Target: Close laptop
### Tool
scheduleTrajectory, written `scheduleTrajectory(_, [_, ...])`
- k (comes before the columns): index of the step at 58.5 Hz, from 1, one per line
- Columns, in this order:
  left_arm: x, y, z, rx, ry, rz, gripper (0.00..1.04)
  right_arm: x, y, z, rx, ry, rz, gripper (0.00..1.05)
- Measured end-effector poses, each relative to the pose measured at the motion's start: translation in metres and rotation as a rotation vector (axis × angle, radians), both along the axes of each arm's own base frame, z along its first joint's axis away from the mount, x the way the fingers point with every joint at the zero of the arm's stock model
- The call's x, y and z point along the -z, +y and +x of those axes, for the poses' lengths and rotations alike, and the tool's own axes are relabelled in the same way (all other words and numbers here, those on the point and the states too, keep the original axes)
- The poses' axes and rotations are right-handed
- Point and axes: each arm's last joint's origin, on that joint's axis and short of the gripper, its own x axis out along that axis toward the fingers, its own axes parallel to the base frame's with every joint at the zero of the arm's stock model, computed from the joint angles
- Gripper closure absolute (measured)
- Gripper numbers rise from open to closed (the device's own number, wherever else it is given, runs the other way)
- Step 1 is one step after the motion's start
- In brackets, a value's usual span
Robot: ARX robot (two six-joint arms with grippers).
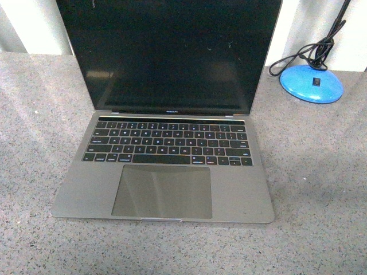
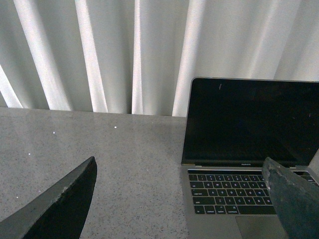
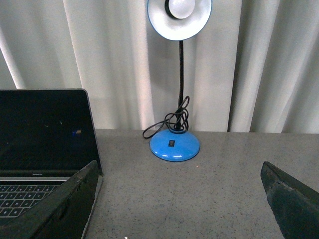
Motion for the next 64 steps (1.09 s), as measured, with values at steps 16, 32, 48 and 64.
scheduleTrajectory(16, [0.0000, 0.0000, 0.0000, 0.000, 0.000, 0.000, 0.07, 0.0000, 0.0000, 0.0000, 0.000, 0.000, 0.000, 0.10])
scheduleTrajectory(32, [0.0000, 0.0000, 0.0000, 0.000, 0.000, 0.000, 0.07, 0.0000, 0.0000, 0.0000, 0.000, 0.000, 0.000, 0.10])
scheduleTrajectory(48, [0.0000, 0.0000, 0.0000, 0.000, 0.000, 0.000, 0.07, 0.0000, 0.0000, 0.0000, 0.000, 0.000, 0.000, 0.10])
scheduleTrajectory(64, [0.0000, 0.0000, 0.0000, 0.000, 0.000, 0.000, 0.07, 0.0000, 0.0000, 0.0000, 0.000, 0.000, 0.000, 0.10])
